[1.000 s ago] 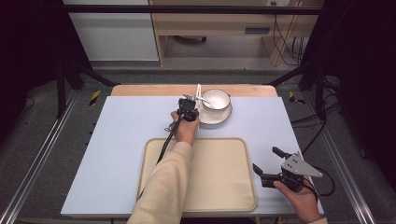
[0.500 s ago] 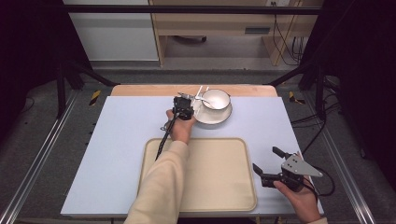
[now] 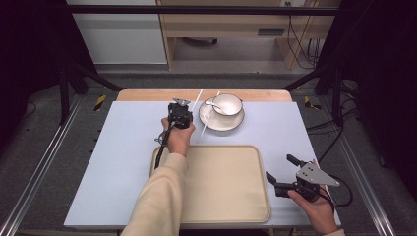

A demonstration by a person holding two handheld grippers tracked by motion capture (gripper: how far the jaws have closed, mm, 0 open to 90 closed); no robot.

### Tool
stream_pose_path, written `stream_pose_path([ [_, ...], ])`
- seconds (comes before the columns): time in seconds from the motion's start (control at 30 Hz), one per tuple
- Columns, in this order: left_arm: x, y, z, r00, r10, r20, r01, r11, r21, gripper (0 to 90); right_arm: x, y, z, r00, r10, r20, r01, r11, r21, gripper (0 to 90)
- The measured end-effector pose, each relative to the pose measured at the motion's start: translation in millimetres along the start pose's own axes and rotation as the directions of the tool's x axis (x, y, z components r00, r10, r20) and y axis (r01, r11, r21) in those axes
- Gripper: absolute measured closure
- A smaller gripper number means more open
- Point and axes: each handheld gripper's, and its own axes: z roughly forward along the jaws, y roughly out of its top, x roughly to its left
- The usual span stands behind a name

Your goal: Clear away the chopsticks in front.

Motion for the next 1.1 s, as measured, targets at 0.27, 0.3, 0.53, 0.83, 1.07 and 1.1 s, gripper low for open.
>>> stream_pose_path([
  [0.27, 8.1, -17.4, -29.9, 0.9995, -0.032, 0.005, 0.032, 0.9993, -0.02, 85.2, 0.8, 0.3, 0.1, 1.0, -0.003, -0.002, 0.003, 1.0, -0.001, 5.9],
  [0.3, 9.1, -23.9, -39.7, 0.9995, -0.033, 0.001, 0.033, 0.9991, -0.027, 85.2, 0.8, 0.4, 0.2, 1.0, -0.002, -0.003, 0.002, 1.0, -0.002, 5.9],
  [0.53, 11.2, -37.6, -66.1, 0.9988, -0.049, -0.002, 0.049, 0.9973, -0.054, 85.2, 0.6, 0.4, -0.2, 1.0, 0.004, -0.002, -0.004, 1.0, -0.002, 6.0],
  [0.83, 16.9, -69.9, -105.3, 0.9859, -0.165, 0.03, 0.167, 0.9809, -0.1, 85.2, 0.6, 0.2, -0.5, 0.9999, 0.011, -0.004, -0.011, 1.0, -0.002, 6.0],
  [1.07, 16.9, -102.4, -133.9, 0.9782, -0.206, 0.024, 0.207, 0.9687, -0.137, 85.2, 0.8, 0.1, -0.7, 0.9999, 0.013, -0.006, -0.013, 1.0, -0.001, 6.1],
  [1.1, 16.9, -102.4, -133.9, 0.9782, -0.206, 0.024, 0.207, 0.9687, -0.137, 85.2, 0.8, 0.1, -0.7, 0.9999, 0.013, -0.006, -0.013, 1.0, -0.001, 6.1],
])
